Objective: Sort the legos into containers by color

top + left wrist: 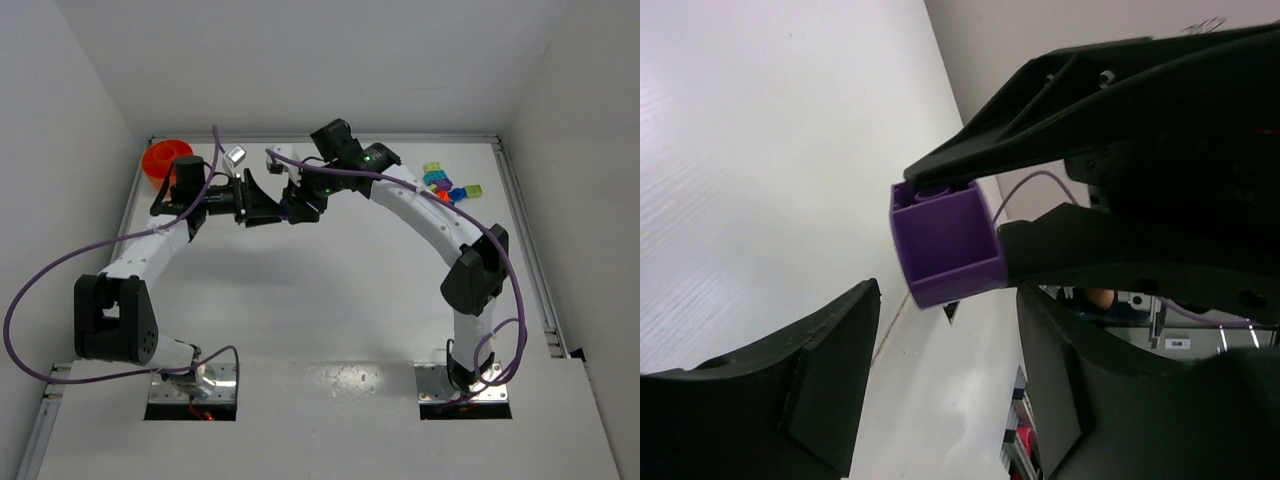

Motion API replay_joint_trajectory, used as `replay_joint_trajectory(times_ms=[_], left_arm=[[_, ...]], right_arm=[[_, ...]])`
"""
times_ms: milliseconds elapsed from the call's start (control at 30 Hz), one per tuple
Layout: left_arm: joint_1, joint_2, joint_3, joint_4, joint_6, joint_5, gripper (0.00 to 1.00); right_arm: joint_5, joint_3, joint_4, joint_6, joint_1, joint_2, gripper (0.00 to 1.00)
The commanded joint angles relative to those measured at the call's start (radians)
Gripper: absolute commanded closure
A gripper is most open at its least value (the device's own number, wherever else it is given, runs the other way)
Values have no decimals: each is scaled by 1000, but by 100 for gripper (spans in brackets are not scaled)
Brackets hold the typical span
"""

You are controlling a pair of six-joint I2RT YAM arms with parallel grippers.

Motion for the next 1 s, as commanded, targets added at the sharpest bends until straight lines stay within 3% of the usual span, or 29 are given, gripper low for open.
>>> replay_joint_trajectory(times_ms=[0,500,667,833,967], left_arm=[[-10,-15,-22,42,-1,24,38],[-10,-24,-31,72,-29,24,38],[-10,-24,-31,81,-38,14,50],[-10,-24,-40,81,-38,14,51],[-10,-24,-40,81,-38,14,59]], right_arm=[[5,9,39,-17,6,-22,85],[77,-69,59,-46,55,-69,85],[97,-69,68,-46,64,-69,85],[109,-69,88,-46,64,-69,86],[109,-69,76,-46,64,-69,86]])
